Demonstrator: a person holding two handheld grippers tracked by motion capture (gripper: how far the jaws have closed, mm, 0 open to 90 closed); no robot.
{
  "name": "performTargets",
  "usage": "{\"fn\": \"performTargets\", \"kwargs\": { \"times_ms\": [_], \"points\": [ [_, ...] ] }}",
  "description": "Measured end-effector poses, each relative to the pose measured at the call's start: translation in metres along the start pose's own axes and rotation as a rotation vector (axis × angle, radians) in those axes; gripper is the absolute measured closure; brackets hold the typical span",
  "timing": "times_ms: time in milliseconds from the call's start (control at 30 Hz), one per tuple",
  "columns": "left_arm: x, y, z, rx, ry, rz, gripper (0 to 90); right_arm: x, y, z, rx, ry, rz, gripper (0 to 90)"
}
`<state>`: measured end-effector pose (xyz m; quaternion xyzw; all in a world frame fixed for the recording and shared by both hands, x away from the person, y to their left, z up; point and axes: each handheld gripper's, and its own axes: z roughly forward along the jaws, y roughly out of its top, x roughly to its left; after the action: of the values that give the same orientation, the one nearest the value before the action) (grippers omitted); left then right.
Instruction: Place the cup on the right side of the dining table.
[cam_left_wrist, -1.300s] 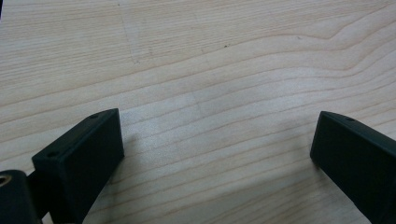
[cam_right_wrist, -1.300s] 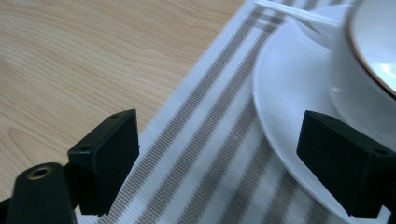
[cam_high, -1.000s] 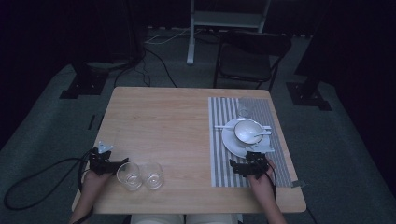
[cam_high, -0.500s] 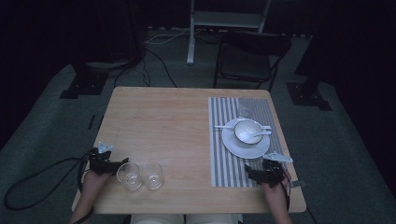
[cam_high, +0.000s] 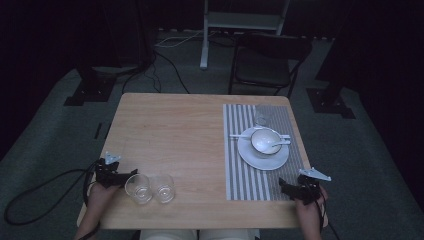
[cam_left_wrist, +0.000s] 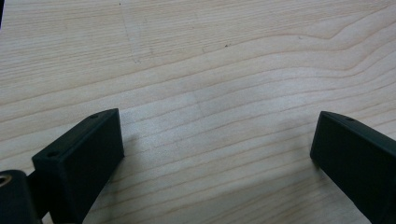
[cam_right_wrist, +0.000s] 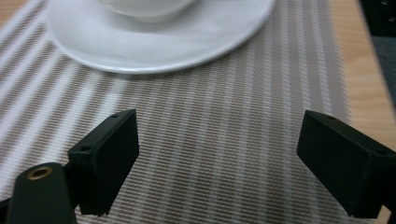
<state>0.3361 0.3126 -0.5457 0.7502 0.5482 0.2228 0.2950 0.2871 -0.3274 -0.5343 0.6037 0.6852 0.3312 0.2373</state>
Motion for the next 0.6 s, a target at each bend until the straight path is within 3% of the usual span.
{"fn": "performTargets", "kwargs": {
  "times_ms": [300,367,600],
  "points": [
    [0.000,0.000,0.000,0.000,0.000,0.000,3.1,-0.018,-0.009,0.002,0.005,-0.017,0.007,12.6],
    [0.000,0.000,0.000,0.000,0.001,-0.001,3.1,-0.025,-0.011,0.003,0.003,0.010,0.042,12.6],
    [0.000,0.000,0.000,0.000,0.001,-0.001,3.1,-0.031,-0.012,-0.002,-0.018,0.000,0.048,12.6]
  ]
}}
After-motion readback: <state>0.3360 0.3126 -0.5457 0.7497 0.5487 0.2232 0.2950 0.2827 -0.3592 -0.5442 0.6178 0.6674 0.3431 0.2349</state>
